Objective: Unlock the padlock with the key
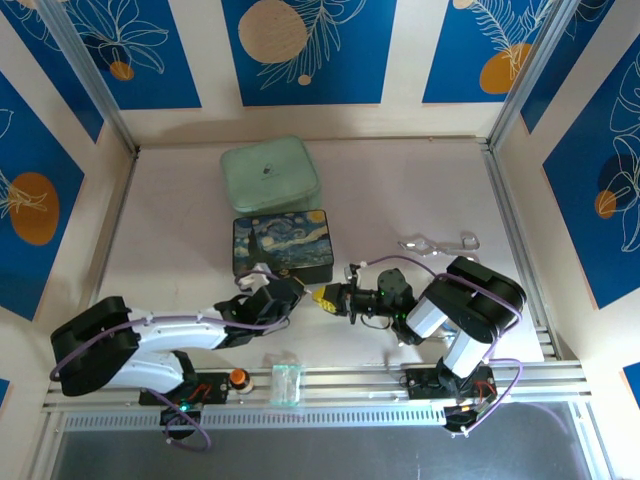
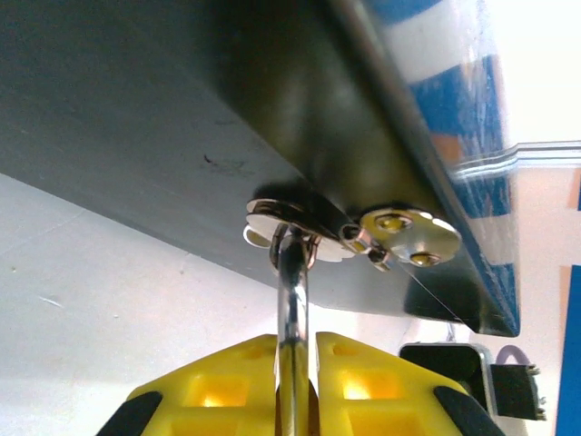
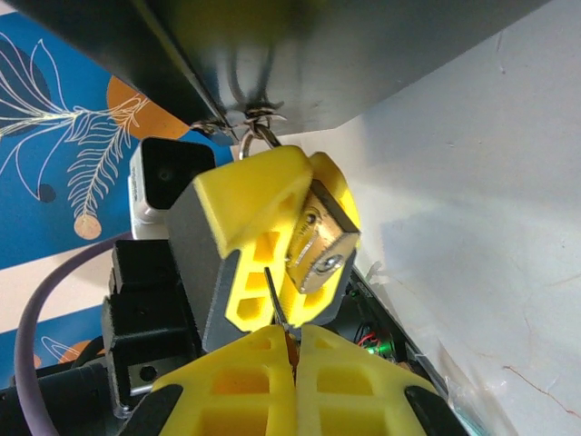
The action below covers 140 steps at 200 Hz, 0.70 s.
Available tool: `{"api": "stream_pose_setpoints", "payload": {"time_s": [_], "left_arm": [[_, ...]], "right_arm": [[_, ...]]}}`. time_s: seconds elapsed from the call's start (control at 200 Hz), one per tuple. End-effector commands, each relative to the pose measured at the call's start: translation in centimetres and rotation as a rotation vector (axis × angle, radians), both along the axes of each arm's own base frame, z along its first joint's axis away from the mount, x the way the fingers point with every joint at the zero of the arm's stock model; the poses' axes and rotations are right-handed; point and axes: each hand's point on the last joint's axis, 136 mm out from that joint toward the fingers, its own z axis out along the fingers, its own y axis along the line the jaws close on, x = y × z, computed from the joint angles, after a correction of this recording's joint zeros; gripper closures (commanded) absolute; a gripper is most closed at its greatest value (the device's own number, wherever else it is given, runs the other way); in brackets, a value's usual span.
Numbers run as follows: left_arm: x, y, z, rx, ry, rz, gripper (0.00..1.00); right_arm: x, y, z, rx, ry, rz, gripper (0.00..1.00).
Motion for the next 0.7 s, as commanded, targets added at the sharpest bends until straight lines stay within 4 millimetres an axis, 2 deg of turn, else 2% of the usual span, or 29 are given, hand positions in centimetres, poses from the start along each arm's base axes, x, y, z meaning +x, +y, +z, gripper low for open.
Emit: {"api": "stream_pose_setpoints", "payload": {"time_s": [0.0,0.205,0.525,0.695], "left_arm": [[1.4,0.3,2.9,-0.019,-0.087,0.035,1.0],[1.4,0.0,4.1,-0.03,-0.107,0.015,1.0],[1.3,-1.5,3.3,-0.089,-0.075,-0.014,1.0],[1.5,-1.7,3.8,-0.079,-0.089,-0.019,1.0]], "right_arm": [[-0.1,0.0,-0.4,-0.013,-0.015,-0.008,1.0],[0.0,0.3,-0.1,-0.001,-0.024,0.002,1.0],[0.1,0.8,0.2,0.007,-0.031,0.014,1.0],[0.0,0.6,-0.2,-0.002,-0.019,0.007,1.0]]}}
